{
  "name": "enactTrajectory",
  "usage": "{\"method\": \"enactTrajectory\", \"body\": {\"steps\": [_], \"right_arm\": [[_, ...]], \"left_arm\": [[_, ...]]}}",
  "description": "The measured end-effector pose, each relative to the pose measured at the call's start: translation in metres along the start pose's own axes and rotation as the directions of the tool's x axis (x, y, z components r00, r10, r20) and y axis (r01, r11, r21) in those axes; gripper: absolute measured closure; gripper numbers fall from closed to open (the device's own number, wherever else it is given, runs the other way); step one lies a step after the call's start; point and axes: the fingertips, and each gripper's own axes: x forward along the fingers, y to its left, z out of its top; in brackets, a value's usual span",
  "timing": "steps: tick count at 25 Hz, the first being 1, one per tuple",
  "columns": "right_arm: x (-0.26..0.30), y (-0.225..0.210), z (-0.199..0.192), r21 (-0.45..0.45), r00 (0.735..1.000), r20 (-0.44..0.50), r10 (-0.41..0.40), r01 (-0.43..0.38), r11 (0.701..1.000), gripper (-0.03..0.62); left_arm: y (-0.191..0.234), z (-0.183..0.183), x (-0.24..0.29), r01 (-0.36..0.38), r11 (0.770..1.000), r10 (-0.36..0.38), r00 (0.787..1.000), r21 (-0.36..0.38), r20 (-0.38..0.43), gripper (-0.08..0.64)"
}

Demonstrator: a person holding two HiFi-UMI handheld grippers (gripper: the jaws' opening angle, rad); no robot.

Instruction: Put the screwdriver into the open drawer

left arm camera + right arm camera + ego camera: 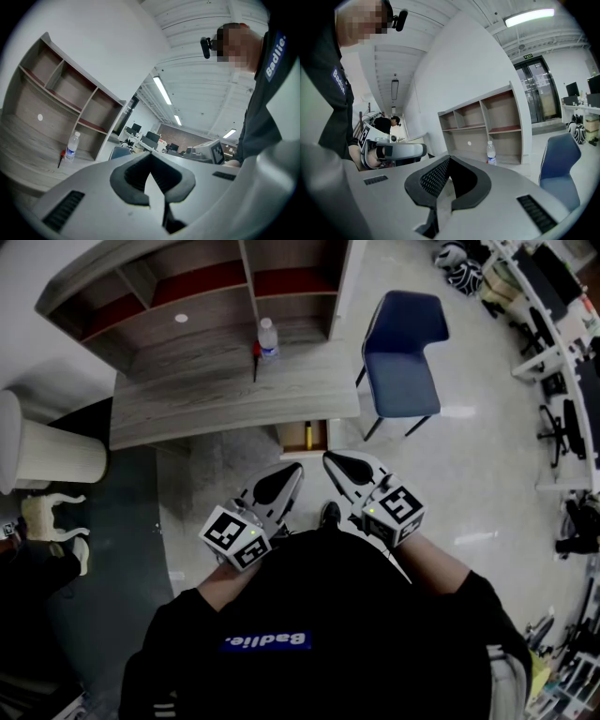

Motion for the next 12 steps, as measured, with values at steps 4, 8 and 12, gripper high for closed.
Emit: {"method": "enactTrajectory", "body": {"steps": [4, 8, 12], "right_arm": [[-0.0001, -0.0007, -0.0033, 0.001, 1.0, 0.001, -0.001, 0.001, 1.0, 0.564], [-0.0003, 0.0013, -0.004, 0.004, 1.0, -0.006, -0.002, 0.003, 1.0, 0.563], [-0.0003, 0.0017, -0.0082, 0.0, 1.0, -0.009, -0.003, 0.003, 1.0, 0.563]], "left_arm": [[0.0005, -0.0014, -0.001, -0.001, 1.0, 0.001, 1.0, -0.001, 0.0, 0.558], [-0.0003, -0.0024, -0.0017, 0.0, 1.0, 0.0, 1.0, -0.003, 0.0, 0.558], [-0.001, -0.0043, -0.0036, 0.003, 1.0, -0.003, 1.0, -0.005, -0.002, 0.558]]}}
